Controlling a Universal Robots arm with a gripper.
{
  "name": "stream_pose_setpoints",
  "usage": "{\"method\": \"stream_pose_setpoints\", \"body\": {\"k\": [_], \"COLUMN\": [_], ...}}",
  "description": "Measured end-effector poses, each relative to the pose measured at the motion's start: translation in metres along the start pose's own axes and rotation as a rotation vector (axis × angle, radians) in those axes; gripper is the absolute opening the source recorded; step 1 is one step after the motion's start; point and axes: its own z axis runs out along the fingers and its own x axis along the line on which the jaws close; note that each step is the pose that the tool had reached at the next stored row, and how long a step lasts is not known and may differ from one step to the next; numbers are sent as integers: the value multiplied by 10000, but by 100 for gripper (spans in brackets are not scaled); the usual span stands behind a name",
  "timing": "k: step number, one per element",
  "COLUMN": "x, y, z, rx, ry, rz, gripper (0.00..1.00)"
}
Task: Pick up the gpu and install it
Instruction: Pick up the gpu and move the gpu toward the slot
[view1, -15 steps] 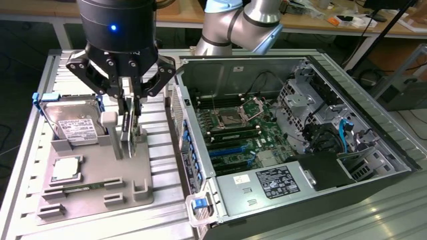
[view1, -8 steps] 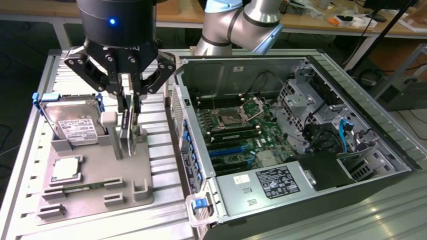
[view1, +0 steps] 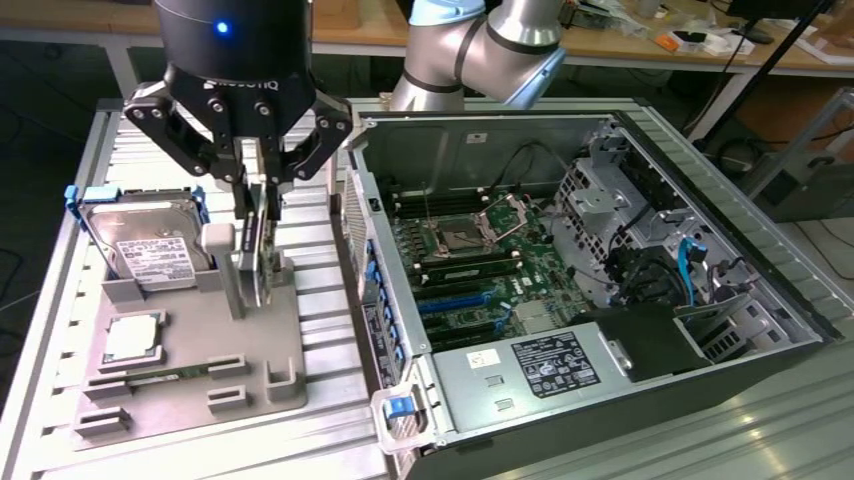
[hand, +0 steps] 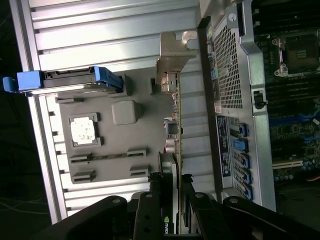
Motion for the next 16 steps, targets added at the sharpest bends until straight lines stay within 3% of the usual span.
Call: {"method": "stream_pose_setpoints", "body": {"k": [16], "x": [1], "y": [-3], "z": [-120], "rx": [68], "ry": [-9], "rz": [27], "gripper": [27]}}
